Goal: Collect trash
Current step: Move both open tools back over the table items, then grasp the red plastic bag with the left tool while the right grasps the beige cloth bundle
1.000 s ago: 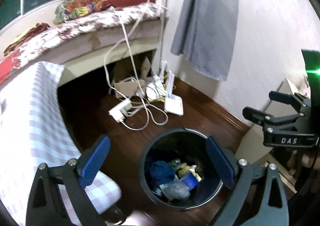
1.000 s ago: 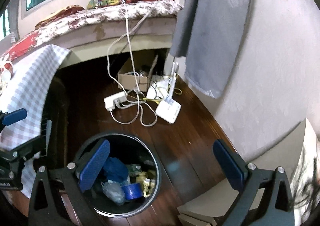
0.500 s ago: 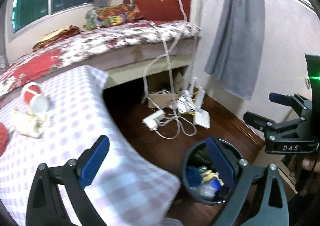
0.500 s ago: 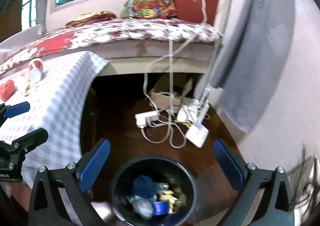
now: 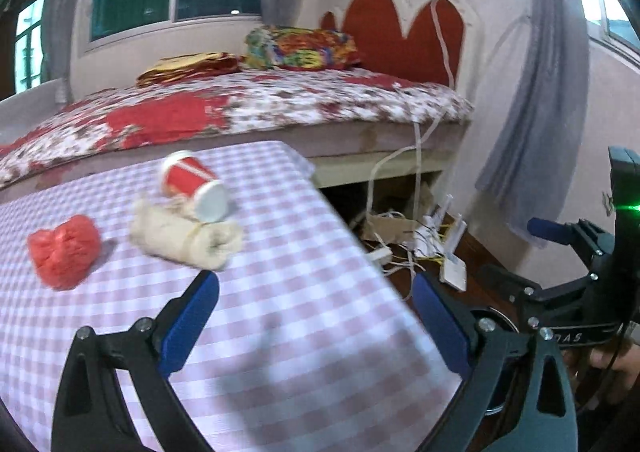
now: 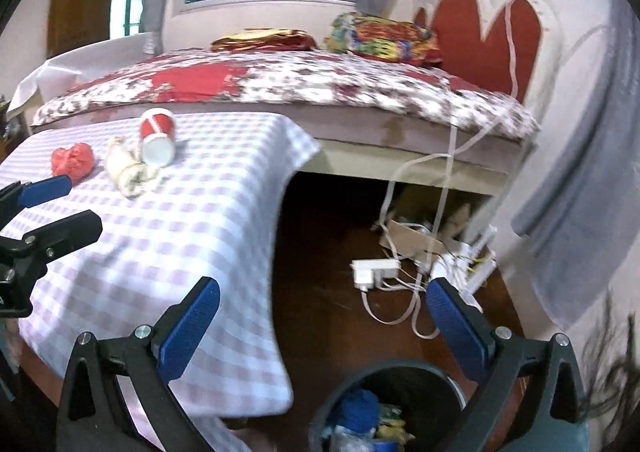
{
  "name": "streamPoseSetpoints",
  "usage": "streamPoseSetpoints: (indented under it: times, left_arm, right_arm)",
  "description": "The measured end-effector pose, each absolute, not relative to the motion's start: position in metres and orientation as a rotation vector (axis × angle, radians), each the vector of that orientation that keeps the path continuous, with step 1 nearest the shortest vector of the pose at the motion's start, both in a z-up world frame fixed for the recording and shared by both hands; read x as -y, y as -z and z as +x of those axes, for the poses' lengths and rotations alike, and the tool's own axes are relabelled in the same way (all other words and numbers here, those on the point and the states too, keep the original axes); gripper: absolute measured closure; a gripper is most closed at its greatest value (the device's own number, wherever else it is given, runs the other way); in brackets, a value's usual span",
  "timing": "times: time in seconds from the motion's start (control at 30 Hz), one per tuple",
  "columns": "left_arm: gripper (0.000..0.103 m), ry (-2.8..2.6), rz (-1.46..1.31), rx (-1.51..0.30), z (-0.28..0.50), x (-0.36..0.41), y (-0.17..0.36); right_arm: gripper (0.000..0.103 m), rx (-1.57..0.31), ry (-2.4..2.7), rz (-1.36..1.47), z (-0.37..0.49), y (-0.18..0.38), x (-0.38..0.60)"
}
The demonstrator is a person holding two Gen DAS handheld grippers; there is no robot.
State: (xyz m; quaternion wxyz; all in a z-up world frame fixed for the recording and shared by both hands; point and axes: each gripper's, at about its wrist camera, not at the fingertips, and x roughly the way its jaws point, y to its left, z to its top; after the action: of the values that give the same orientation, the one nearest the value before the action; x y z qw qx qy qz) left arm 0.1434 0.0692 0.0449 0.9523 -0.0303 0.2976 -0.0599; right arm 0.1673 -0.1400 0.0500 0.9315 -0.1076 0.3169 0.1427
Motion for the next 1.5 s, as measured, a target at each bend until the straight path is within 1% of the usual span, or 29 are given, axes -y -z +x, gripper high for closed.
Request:
streamPoseSetpoints:
  times: [0.3,0.5,0.63,1.0,1.17,1.33,1.37,1.4,1.47,1.5]
  left_arm:
    - [0.005,-0.061,-0.083,-0.594,0.13,-0.15,-0.046]
    - [0.005,-0.176,-0.107,-0.618,0.123,-0.205,-0.038]
    - [0.005,-0.21,-0.125,-0.64,0.121,-0.235,-0.032]
    - [0.005,-0.241,-0.187,-0.717,0.167,-0.296,-0.008]
    - [0.005,-0.23,-0.186,-0.757,0.193,-0.308,0.002]
    - [0.006,-0.202,-0.196,-0.77,0.209,-0.311,0.005]
    - [0.01,-0.196,-0.203,-0.774,0.211,-0.311,0.006]
    - [0.012,-0.182,-0.21,-0.783,0.213,-0.311,0.007]
    - [0.021,-0.173,-0.216,-0.795,0.216,-0.311,0.01]
    - [0.025,-0.163,-0.223,-0.8,0.217,-0.312,0.011]
  right_arm:
    - [0.0,-0.654,-0.448,-0.157,0.18,-0.062,0.063]
    - [0.0,-0.716,-0.53,-0.213,0.192,-0.059,0.002]
    - [0.0,-0.712,-0.578,-0.263,0.198,-0.055,-0.032]
    - [0.001,-0.771,-0.659,-0.334,0.24,-0.028,-0.095]
    - [0.008,-0.818,-0.667,-0.371,0.262,-0.011,-0.112]
    - [0.022,-0.85,-0.678,-0.384,0.271,0.0,-0.118]
    - [0.024,-0.858,-0.684,-0.385,0.272,0.002,-0.12]
    - [0.029,-0.863,-0.686,-0.387,0.272,0.003,-0.121]
    - [0.034,-0.863,-0.692,-0.387,0.271,0.004,-0.122]
    - [0.039,-0.863,-0.693,-0.387,0.27,0.003,-0.123]
